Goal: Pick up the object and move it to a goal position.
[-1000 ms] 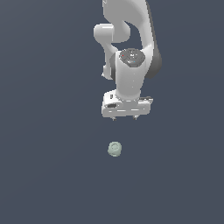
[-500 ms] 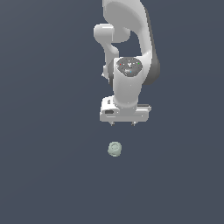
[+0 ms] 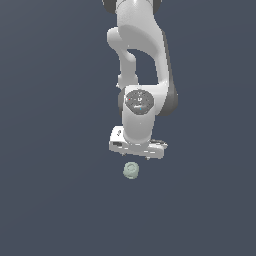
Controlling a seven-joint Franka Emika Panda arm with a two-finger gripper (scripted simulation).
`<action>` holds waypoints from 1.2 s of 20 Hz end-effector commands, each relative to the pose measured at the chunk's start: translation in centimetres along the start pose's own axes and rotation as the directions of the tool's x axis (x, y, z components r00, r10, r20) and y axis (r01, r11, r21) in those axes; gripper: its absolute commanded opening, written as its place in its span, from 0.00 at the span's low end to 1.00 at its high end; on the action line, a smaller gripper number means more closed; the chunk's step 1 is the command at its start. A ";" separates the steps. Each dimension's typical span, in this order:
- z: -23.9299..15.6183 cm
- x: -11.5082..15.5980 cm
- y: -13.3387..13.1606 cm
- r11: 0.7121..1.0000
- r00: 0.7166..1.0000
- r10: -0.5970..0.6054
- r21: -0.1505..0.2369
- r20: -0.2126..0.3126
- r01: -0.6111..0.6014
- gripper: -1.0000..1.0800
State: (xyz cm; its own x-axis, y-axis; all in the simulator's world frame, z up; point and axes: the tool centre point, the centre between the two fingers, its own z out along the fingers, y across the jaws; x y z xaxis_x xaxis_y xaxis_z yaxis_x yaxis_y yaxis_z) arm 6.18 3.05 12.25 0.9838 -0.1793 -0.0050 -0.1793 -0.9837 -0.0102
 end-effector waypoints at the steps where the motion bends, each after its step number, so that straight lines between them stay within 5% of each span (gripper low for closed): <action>1: 1.0 1.1 0.3 0.999 0.999 0.042 -0.003 -0.002 -0.042 0.96; 24: 7.0 2.9 1.1 0.992 0.992 0.124 -0.009 -0.006 -0.124 0.96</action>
State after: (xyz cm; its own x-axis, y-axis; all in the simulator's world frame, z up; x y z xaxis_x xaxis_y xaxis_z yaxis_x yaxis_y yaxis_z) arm 8.85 1.55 6.12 0.9542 -0.2992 0.0003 -0.2992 -0.9542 -0.0003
